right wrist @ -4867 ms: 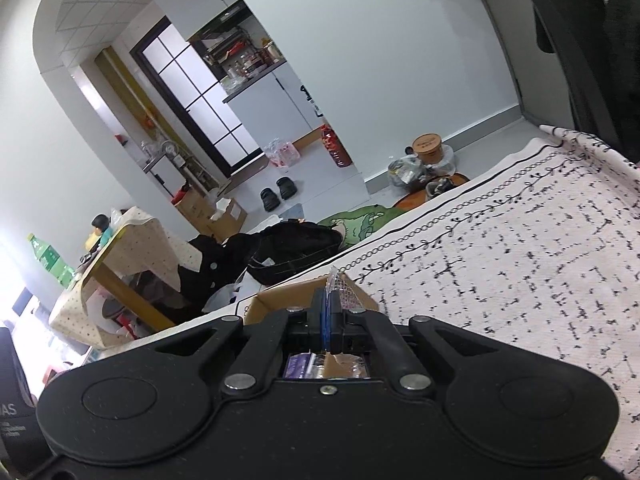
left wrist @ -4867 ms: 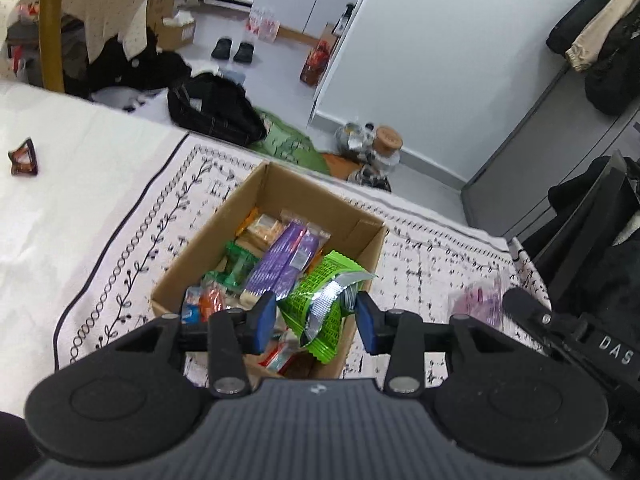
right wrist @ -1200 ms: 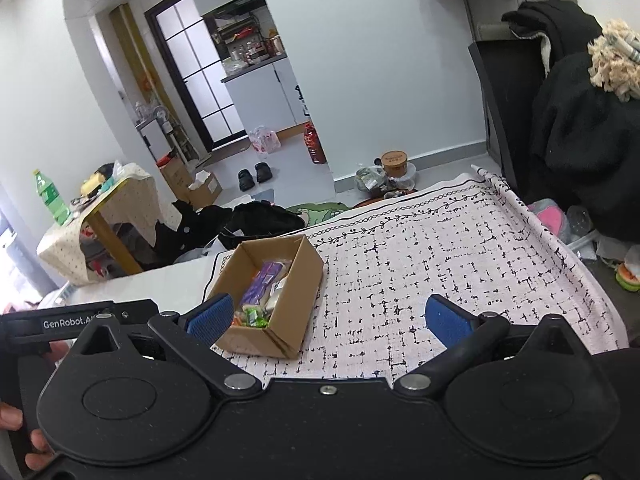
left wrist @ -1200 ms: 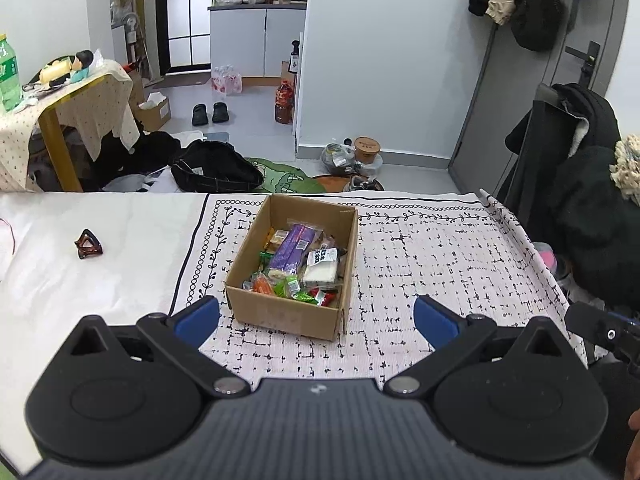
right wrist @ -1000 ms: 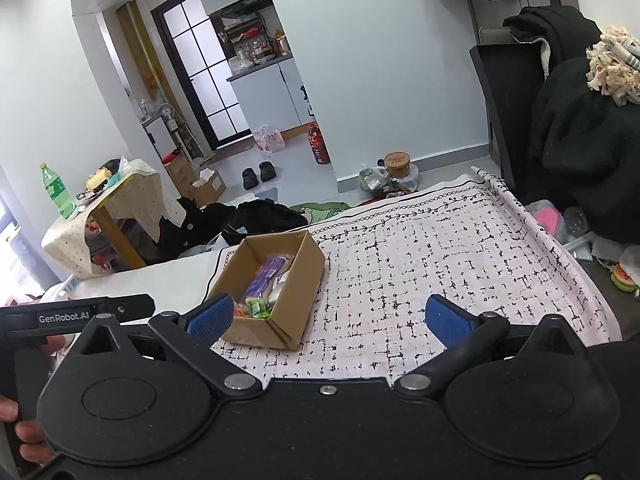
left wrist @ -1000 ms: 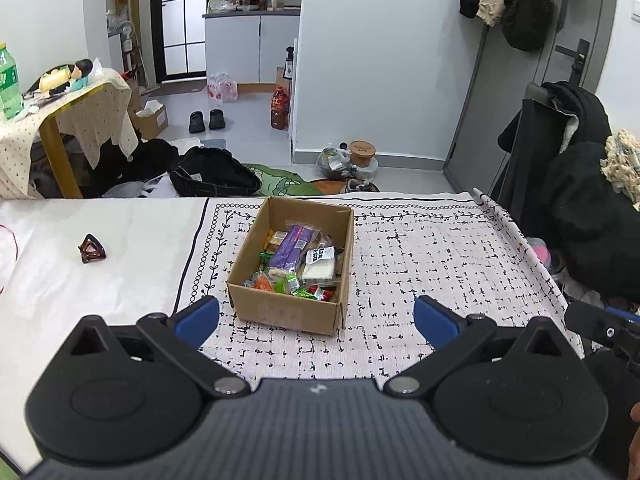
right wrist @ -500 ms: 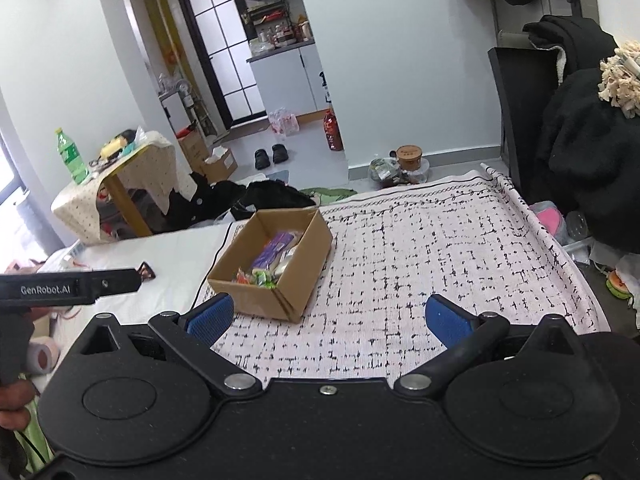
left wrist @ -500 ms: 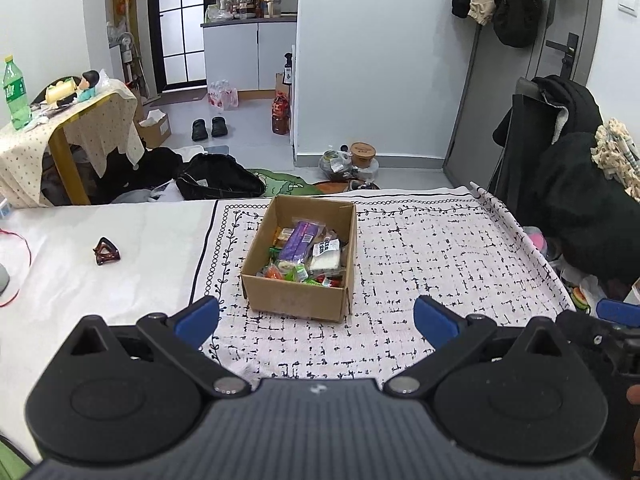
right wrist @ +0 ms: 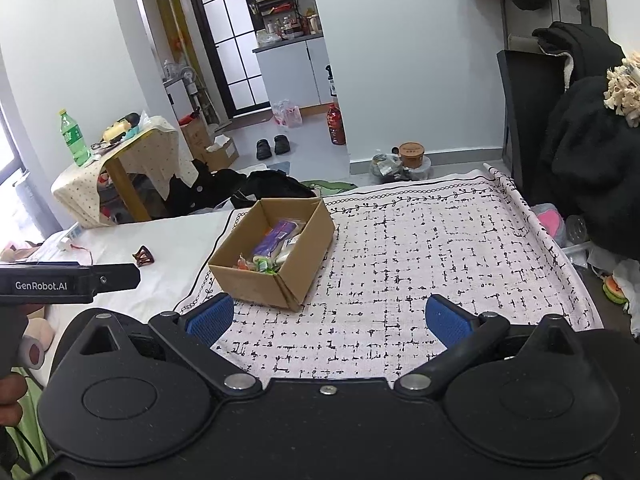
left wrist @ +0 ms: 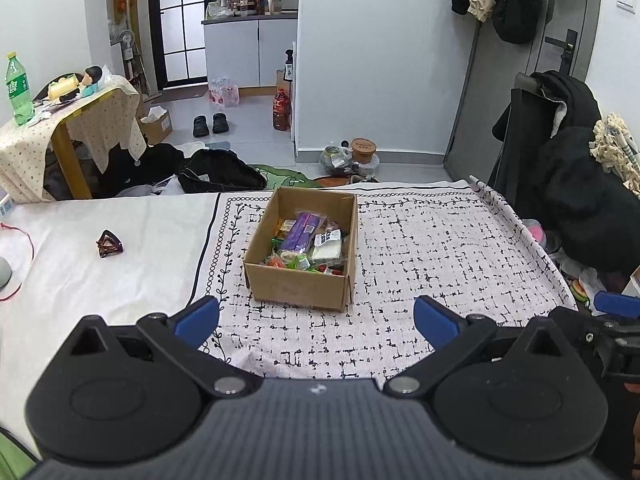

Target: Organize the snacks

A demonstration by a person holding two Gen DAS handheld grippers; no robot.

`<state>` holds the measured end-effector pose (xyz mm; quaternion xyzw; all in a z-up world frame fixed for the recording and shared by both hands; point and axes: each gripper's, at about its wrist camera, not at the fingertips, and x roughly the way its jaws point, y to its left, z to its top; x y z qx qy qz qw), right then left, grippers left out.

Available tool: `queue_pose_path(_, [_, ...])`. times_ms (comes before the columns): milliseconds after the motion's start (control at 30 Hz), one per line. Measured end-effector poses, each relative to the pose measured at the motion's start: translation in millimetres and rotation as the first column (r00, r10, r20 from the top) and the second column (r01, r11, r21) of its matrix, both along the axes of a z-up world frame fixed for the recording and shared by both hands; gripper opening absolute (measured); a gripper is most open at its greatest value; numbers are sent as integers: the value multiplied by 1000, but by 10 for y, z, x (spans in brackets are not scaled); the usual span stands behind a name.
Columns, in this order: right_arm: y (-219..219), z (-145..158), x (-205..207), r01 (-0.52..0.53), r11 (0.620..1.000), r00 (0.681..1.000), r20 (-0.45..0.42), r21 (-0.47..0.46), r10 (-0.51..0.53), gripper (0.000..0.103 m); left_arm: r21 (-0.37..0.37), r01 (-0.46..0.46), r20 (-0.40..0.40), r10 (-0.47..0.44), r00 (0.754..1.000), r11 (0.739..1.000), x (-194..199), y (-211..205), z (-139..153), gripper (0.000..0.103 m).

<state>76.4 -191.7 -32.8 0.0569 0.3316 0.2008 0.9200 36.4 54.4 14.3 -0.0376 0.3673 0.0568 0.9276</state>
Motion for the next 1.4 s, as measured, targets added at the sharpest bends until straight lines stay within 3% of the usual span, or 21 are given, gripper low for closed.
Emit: queue_pose_path(1400, [20, 34, -1, 0, 1000, 1000, -2, -16, 0, 103, -12, 20, -5, -20, 1000, 1000, -59, -35, -14, 103])
